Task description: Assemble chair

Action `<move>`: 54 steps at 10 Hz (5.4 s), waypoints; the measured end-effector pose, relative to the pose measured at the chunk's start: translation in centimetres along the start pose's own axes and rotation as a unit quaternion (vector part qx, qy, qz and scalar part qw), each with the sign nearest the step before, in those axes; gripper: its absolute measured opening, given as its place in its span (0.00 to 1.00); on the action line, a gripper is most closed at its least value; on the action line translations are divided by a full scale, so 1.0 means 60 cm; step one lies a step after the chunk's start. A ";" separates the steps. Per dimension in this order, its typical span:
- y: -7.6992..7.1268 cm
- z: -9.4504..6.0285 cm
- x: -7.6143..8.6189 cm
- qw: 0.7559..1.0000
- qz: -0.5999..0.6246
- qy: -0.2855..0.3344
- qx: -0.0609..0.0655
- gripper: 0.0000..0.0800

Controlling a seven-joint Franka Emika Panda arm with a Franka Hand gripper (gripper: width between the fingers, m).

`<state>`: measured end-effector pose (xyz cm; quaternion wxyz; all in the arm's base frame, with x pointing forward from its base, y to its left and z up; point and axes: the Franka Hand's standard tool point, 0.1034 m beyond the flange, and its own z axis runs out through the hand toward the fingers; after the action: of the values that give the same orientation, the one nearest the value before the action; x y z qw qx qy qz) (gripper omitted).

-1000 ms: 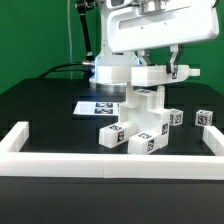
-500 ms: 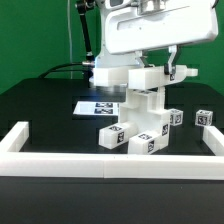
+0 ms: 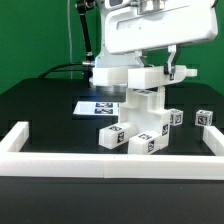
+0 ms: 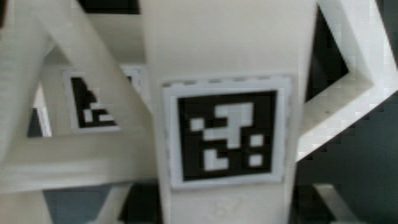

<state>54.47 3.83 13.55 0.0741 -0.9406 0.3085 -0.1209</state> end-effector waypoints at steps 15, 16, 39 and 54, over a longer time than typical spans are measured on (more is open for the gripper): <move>-0.002 -0.001 -0.001 1.000 0.012 0.010 0.005 0.37; -0.002 -0.001 -0.001 1.000 0.011 0.010 0.004 0.37; -0.011 -0.007 -0.003 0.996 0.091 0.009 0.008 0.37; -0.006 -0.008 0.004 1.000 0.011 -0.002 0.007 0.37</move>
Offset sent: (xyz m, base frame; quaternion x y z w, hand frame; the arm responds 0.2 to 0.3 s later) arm -0.0142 0.0117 -0.0054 0.0234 -0.0414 0.0498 0.9976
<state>54.76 3.93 14.12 0.0822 -0.9369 0.3177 -0.1202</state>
